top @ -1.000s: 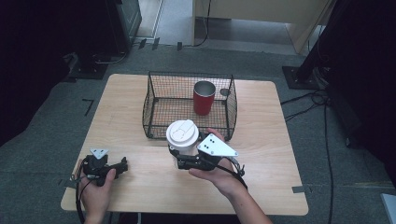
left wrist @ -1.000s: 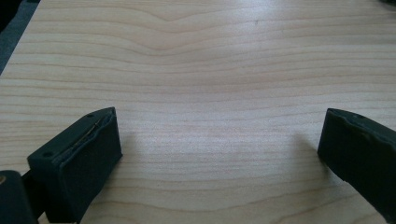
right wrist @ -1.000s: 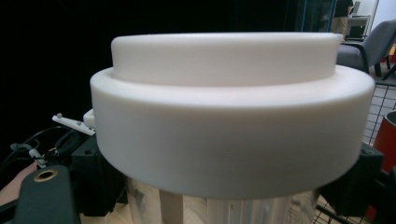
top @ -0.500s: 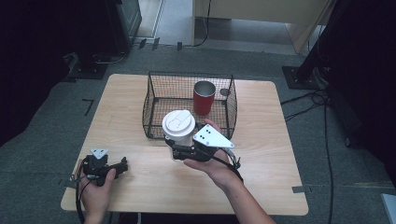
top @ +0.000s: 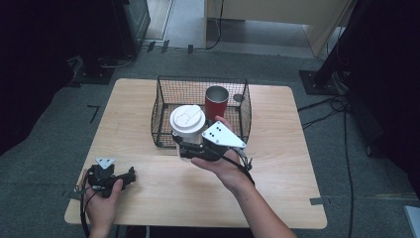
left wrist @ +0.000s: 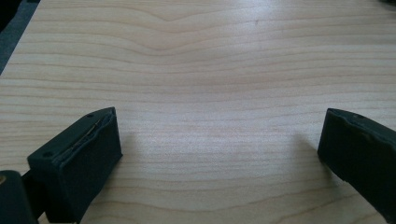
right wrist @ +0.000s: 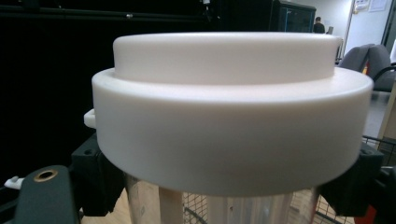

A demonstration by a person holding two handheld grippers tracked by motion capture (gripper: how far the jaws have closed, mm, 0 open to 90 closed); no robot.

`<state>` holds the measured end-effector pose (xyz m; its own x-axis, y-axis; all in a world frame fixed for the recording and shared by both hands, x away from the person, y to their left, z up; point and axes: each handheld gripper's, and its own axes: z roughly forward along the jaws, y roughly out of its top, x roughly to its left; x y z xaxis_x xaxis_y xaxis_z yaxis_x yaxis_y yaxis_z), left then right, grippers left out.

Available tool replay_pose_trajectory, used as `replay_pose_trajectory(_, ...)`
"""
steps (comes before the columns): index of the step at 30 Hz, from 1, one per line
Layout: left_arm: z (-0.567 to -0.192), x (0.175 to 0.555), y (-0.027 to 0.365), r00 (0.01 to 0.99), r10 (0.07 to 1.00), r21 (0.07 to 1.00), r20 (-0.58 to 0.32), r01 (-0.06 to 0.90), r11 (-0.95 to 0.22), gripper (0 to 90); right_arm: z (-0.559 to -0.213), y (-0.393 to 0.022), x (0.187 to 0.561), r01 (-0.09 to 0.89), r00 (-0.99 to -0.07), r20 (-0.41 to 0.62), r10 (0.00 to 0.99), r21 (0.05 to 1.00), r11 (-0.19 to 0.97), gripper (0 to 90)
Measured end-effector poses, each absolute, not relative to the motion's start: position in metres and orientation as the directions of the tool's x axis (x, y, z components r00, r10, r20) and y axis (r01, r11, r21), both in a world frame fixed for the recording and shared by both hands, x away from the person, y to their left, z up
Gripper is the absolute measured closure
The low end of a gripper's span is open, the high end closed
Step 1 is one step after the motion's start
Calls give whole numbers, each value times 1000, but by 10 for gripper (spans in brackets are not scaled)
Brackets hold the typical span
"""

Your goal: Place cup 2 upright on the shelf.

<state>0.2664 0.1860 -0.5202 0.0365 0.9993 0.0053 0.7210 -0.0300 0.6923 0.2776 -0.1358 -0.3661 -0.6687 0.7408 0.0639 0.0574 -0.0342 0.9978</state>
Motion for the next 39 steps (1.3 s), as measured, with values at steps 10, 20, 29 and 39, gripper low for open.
replay_pose_trajectory(10, -520, 266, 186, 38, 999, 691, 6, 722, -31, 1, -354, -135, 292, 35, -648, 63, 759, 998, -54, 161)
replay_pose_trajectory(20, -520, 266, 186, 37, 999, 692, 5, 722, -30, 0, -345, -129, 309, 15, -622, 64, 780, 997, -70, 160)
replay_pose_trajectory(29, -520, 266, 186, 37, 999, 692, 5, 722, -30, 1, -345, -122, 326, 31, -602, 79, 794, 997, -75, 160)
replay_pose_trajectory(39, -520, 266, 186, 36, 999, 692, 5, 721, -30, 1, -346, -115, 344, 15, -598, 76, 798, 996, -84, 161)
